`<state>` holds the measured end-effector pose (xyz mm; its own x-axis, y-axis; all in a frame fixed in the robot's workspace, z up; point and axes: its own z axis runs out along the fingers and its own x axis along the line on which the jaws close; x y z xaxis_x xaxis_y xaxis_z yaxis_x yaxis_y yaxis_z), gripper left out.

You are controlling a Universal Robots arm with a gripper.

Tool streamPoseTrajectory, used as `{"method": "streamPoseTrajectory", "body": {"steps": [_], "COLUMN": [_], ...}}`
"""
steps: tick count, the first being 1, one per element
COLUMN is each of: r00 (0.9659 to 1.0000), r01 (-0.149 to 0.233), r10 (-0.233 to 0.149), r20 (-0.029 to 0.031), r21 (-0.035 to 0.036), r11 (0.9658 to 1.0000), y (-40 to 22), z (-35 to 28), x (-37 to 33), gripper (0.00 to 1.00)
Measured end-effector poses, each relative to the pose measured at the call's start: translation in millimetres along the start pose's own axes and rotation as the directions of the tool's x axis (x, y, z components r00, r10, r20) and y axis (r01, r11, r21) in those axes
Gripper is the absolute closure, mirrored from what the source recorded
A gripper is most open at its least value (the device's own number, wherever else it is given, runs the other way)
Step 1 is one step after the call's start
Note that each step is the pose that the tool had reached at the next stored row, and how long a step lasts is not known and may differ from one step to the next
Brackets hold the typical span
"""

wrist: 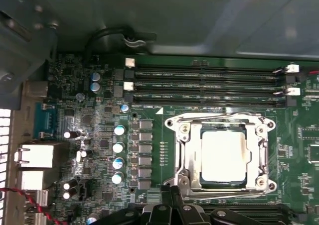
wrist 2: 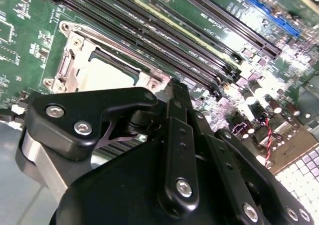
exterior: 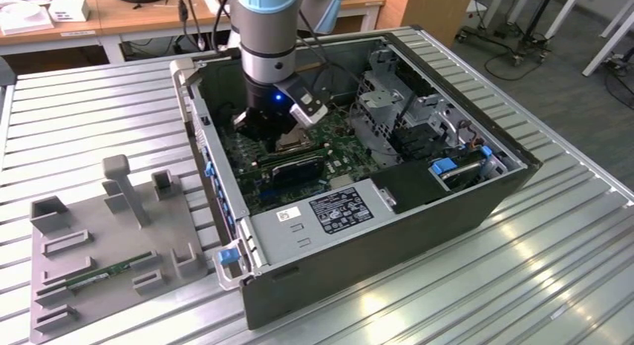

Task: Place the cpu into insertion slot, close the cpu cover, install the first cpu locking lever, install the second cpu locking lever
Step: 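Install the second cpu locking lever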

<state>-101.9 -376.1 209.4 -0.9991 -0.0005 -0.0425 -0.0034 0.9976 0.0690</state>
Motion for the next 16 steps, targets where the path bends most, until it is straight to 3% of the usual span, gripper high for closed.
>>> {"method": "streamPoseTrajectory", "body": {"steps": [16], "r00": [1.0000], "r01": [0.000], "r10": [0.000], "r20": [0.0000], "r21": [0.0000], "r11": [1.0000], "y": [3.0], "z": [1.8], "x": [-33.1], "gripper": [0.89]}}
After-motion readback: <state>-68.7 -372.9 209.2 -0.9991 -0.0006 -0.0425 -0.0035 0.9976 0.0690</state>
